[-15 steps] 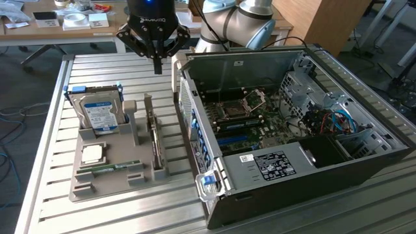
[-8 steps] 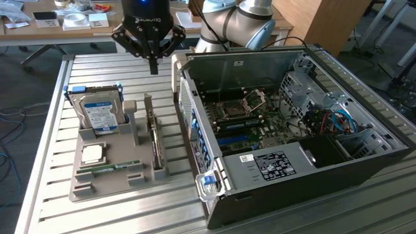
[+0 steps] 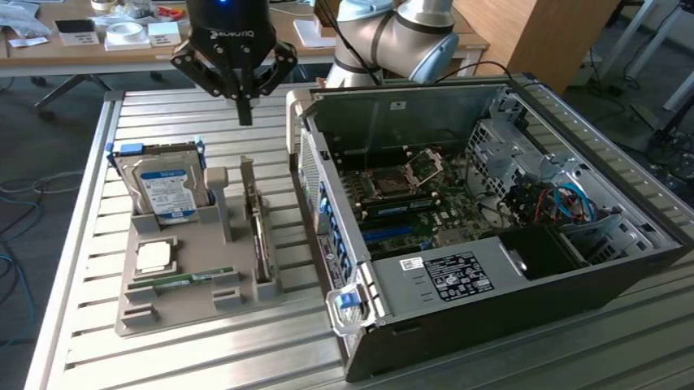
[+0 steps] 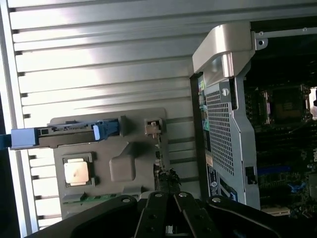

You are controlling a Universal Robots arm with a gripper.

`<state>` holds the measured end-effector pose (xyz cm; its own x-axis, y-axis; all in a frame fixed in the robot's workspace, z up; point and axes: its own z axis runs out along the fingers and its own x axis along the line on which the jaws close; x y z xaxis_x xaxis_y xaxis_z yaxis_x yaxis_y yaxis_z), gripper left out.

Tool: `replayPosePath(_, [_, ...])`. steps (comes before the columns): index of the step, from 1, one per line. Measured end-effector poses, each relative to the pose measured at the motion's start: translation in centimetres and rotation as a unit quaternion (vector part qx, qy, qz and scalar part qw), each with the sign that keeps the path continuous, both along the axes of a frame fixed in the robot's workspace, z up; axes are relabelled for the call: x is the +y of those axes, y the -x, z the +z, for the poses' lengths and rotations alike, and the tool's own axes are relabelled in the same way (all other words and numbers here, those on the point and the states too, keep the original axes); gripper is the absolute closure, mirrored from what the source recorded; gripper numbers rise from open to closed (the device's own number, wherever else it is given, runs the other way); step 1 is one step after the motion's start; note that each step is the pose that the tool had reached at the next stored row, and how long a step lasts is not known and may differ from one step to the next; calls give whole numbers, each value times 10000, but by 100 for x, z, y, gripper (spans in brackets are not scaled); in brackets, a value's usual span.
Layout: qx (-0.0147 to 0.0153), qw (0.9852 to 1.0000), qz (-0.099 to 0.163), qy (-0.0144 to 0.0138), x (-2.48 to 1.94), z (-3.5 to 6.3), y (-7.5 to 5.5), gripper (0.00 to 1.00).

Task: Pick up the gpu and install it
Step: 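Reach for the gpu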

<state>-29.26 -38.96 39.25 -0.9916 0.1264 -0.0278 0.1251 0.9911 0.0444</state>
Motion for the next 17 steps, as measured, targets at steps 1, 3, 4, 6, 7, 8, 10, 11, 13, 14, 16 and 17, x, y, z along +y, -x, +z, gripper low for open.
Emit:
replayPosePath(1, [0,10000,2,0,-8,0,7,89])
replayPosePath(3, [0,10000,6,0,-31,0,22,89])
replayPosePath(4, [0,10000,7,0,-40,0,30,89])
replayPosePath(6, [0,10000,8,0,-42,0,35,89])
replayPosePath(7, [0,10000,8,0,-42,0,35,89])
replayPosePath(8, [0,10000,8,0,-42,0,35,89])
replayPosePath(10, [0,10000,9,0,-42,0,35,89])
replayPosePath(11, [0,10000,9,0,-43,0,35,89])
replayPosePath(13, [-1,10000,17,0,-45,-2,35,89])
replayPosePath(14, [-1,10000,26,0,-48,-3,35,89])
replayPosePath(16, [0,10000,46,0,-59,-2,38,89])
replayPosePath(17, [0,10000,57,0,-66,-3,41,89])
